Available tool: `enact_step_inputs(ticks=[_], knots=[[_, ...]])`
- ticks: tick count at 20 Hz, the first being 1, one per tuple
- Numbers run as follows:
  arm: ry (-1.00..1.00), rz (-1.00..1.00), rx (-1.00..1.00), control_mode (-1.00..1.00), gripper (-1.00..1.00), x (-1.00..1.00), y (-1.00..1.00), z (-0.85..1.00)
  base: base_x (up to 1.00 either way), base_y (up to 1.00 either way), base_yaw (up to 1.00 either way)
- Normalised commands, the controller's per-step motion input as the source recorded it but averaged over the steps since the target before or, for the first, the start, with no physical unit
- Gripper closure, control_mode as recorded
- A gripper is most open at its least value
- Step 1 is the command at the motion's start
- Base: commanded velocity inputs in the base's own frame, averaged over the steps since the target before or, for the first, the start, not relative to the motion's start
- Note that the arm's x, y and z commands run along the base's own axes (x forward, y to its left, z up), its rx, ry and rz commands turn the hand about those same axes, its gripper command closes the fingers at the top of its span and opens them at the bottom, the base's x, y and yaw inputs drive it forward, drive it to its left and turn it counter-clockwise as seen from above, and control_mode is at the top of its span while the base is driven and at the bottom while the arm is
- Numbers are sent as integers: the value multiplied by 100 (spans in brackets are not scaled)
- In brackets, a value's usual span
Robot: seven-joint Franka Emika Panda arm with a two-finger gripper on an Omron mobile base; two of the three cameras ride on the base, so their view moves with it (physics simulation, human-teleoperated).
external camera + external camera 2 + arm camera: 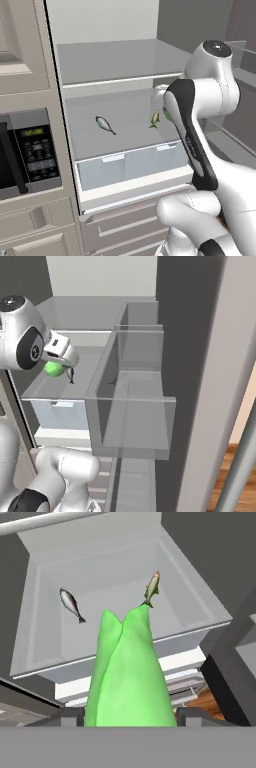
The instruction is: Gather the potato and corn from the fridge and place them on a tray on the dining counter. Then gather the fishs from the fridge and place them on the other tray.
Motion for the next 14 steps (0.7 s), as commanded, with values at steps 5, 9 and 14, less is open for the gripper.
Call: enact_step_inputs(ticks=[5, 9, 14], knots=[[6, -9, -3, -100, 100, -14, -4, -46, 0, 0, 0], [1, -2, 0, -100, 100, -32, 0, -80, 0, 0, 0], [1, 0, 1, -100, 100, -10, 0, -12, 0, 0, 0]])
